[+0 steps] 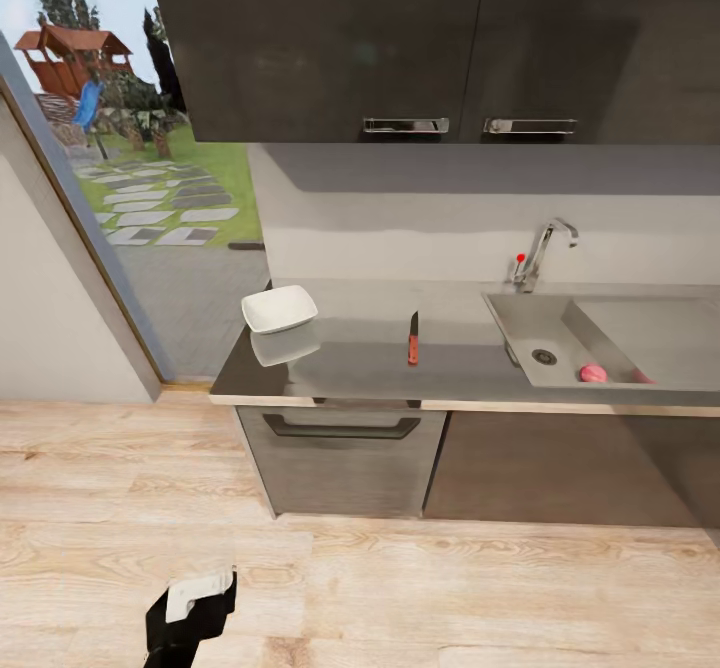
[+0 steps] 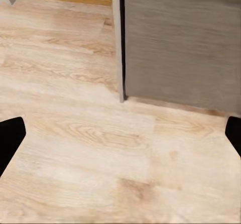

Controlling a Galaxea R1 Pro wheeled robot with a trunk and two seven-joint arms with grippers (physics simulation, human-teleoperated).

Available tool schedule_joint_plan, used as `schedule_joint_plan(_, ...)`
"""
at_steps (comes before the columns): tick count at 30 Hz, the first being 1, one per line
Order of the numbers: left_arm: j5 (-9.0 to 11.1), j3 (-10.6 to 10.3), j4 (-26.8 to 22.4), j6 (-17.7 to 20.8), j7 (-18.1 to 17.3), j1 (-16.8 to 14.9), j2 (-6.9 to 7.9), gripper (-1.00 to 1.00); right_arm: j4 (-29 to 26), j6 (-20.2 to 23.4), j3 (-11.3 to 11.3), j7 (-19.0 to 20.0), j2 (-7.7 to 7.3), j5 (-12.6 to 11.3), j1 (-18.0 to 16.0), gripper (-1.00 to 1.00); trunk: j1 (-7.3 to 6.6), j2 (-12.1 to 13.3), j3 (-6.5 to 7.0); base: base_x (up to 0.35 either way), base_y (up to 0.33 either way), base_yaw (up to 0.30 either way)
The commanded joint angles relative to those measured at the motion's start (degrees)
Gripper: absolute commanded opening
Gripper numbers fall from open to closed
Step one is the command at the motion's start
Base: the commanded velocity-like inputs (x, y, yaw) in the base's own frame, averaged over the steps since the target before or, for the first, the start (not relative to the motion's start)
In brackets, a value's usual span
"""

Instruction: In the kitchen, take the Vidalia onion out of the sink, dice it on the chopping board with the paring knife, put the diced onion into the bowl on the countertop, then place both the paring knife and the chopping board into the sink.

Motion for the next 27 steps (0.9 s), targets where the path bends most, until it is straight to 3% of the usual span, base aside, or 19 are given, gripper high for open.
schedule_joint_plan(1,-0.64,-0.01,2.92,0.35,0.07,0.03,0.23,1.00,0.01,-0.27,-0.03,0.39,0.04,-0.51,-0.03,1.00,0.03,-0.11,-0.10,0.000,0.000,0.000)
schedule_joint_plan(6,-0.97,-0.06,16.90,0.03,-0.21,0.09,1.40,1.00,0.01,-0.27,0.08,0.51,0.29,-0.47,-0.03,1.00,0.03,-0.11,-0.10,0.000,0.000,0.000)
schedule_joint_plan(15,-1.00,0.11,24.60,-0.12,-0.27,0.12,2.42,1.00,-1.81,-0.27,-0.15,0.46,0.09,-0.23,-0.03,1.00,0.03,-0.11,-0.10,0.000,0.000,0.000)
schedule_joint_plan(19,-1.02,-0.08,27.14,-2.03,-0.30,0.12,2.44,1.00,-8.96,-0.27,-0.16,0.25,0.05,0.55,-0.03,1.00,0.03,-0.11,-0.10,0.000,0.000,0.000)
schedule_joint_plan(21,-1.02,-0.39,27.61,-2.90,-0.32,0.13,2.44,1.00,-11.63,1.90,-0.15,0.21,0.03,1.16,-0.03,1.00,0.03,-0.11,-0.10,0.000,0.000,0.000)
schedule_joint_plan(23,-1.02,-1.21,28.37,-4.06,-0.31,0.11,2.48,1.00,-17.12,7.72,-0.09,0.08,0.04,3.12,-0.03,1.00,0.03,-0.11,-0.10,0.000,0.000,0.000)
schedule_joint_plan(27,-1.01,-1.77,28.81,-4.67,-0.31,0.12,2.51,1.00,-24.37,13.48,-0.03,-0.16,0.24,6.93,-0.03,1.00,0.03,-0.11,-0.10,0.000,0.000,0.000)
